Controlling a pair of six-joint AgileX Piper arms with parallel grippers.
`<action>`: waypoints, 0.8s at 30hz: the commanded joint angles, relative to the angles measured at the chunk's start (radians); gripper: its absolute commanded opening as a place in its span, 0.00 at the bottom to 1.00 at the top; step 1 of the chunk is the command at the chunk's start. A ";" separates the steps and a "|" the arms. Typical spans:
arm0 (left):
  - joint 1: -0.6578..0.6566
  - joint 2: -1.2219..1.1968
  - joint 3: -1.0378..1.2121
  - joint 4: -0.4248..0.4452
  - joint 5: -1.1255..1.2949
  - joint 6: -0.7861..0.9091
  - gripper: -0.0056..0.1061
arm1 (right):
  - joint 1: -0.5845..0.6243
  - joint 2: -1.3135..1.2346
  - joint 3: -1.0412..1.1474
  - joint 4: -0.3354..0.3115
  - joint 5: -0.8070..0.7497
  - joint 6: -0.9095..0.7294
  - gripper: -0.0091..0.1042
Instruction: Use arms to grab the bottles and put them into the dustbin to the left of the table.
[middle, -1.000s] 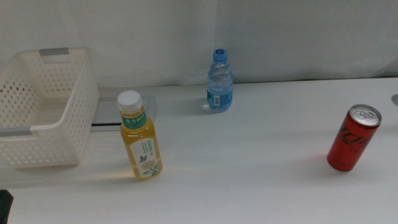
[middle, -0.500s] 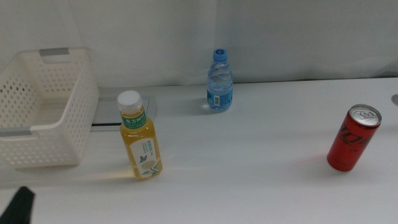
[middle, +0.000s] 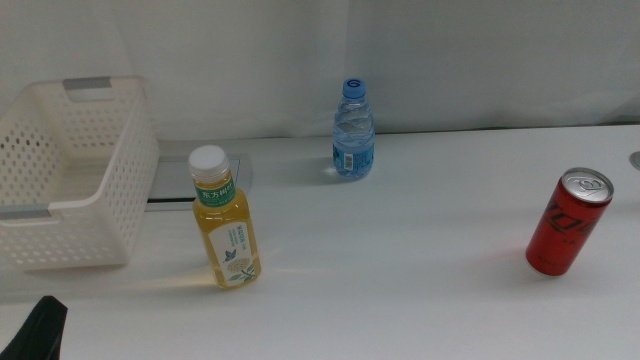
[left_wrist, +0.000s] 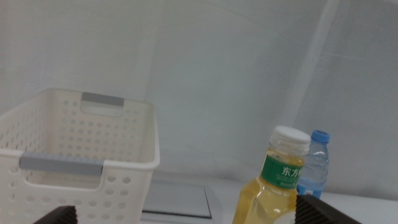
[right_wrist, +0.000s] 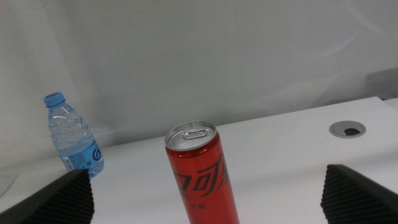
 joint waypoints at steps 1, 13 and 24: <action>-0.003 -0.032 0.039 -0.011 -0.031 -0.014 0.87 | 0.002 -0.005 0.005 0.009 -0.009 -0.001 0.97; -0.003 0.107 -0.214 -0.010 0.078 -0.056 0.87 | 0.002 -0.005 0.005 0.009 -0.020 -0.001 0.97; -0.003 0.512 -0.625 -0.010 0.261 0.067 0.87 | 0.002 -0.005 0.005 0.009 -0.020 -0.001 0.97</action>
